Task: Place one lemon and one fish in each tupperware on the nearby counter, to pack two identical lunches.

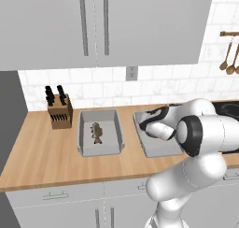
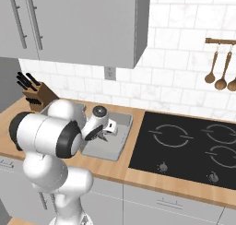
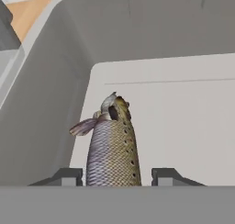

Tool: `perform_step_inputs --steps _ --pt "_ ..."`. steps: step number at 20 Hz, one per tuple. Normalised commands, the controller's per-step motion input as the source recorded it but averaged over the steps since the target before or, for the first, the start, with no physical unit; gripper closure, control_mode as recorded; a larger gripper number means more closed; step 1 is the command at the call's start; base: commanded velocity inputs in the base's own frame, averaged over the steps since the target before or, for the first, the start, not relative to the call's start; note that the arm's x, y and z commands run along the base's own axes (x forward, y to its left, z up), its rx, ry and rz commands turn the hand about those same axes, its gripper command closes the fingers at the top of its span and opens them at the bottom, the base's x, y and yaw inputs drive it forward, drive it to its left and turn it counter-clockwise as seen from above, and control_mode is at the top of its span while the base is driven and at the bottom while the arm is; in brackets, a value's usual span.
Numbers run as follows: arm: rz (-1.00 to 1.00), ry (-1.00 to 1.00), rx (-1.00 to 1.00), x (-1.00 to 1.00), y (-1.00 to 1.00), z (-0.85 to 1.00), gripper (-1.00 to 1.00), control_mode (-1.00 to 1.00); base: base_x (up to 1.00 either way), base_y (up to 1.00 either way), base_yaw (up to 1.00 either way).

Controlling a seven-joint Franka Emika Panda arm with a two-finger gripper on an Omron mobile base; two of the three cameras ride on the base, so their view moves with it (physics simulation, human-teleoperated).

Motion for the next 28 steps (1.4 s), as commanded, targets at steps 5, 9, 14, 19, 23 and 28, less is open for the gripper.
perform_step_inputs --steps 5,9,14,19,23,28 --pt "0.00 0.00 0.00 -0.05 0.00 0.00 -1.00 -1.00 0.00 0.00 0.00" --pt "0.00 -0.10 0.00 -0.63 0.00 0.35 -1.00 -1.00 0.00 0.00 0.00" --pt "0.00 -0.10 0.00 -1.00 0.00 0.72 -1.00 -1.00 0.00 0.00 0.00" --pt "0.00 -0.02 0.00 -1.00 0.00 0.92 -1.00 -1.00 0.00 0.00 0.00" --pt "0.00 -0.02 0.00 -1.00 0.00 0.86 -1.00 -1.00 0.00 0.00 0.00" --pt "0.00 -0.02 -0.01 -0.91 0.00 0.87 -1.00 -1.00 0.00 0.00 0.00"
